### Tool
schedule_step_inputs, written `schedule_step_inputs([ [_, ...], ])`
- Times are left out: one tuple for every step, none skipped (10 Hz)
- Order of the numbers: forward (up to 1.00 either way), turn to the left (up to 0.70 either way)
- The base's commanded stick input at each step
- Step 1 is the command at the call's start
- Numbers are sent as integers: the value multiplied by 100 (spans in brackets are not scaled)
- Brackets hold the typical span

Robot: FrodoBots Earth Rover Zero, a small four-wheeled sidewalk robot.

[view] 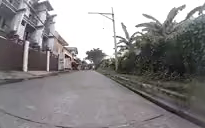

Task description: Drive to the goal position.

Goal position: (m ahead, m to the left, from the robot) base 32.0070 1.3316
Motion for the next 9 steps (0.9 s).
schedule_step_inputs([
  [98, 0],
  [98, 0],
  [98, 0],
  [98, 0],
  [98, 0],
  [98, 0],
  [98, 0],
  [98, 0],
  [98, 1],
])
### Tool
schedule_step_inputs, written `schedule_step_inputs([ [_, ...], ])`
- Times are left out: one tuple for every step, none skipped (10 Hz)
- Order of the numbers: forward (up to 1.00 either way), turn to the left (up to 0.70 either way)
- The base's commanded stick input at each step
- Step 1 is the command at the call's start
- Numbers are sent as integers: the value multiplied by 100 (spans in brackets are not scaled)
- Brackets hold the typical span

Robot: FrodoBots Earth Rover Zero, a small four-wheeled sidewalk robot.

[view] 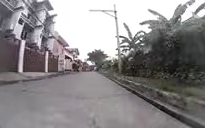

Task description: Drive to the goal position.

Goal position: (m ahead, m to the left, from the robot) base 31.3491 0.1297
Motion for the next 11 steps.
schedule_step_inputs([
  [98, 11],
  [98, 29],
  [98, 19],
  [98, 1],
  [98, 0],
  [98, 0],
  [98, 0],
  [98, 0],
  [98, -1],
  [98, -3],
  [98, -22],
])
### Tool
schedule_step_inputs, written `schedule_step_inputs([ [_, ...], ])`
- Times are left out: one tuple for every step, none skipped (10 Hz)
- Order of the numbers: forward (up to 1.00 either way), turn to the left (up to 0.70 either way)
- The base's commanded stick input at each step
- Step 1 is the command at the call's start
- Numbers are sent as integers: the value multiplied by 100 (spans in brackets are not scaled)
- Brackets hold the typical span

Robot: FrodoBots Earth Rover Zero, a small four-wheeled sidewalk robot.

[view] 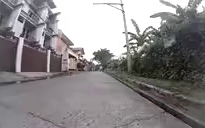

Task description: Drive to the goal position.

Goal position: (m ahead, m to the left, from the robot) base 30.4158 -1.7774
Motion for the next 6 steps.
schedule_step_inputs([
  [98, -15],
  [98, 0],
  [98, 0],
  [98, 0],
  [98, 0],
  [98, 0],
])
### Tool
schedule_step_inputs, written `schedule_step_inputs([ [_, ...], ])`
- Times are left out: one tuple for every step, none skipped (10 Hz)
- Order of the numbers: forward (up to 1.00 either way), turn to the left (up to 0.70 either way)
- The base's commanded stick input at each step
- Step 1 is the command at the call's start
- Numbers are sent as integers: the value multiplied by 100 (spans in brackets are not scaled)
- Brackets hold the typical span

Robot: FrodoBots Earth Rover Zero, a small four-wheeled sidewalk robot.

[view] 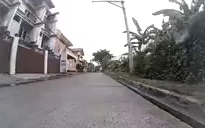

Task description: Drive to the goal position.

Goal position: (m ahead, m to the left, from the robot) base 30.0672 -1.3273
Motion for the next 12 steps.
schedule_step_inputs([
  [98, 0],
  [98, 0],
  [98, 0],
  [98, 0],
  [98, 0],
  [98, 0],
  [98, 0],
  [98, 0],
  [98, -2],
  [98, -13],
  [98, -36],
  [98, -14],
])
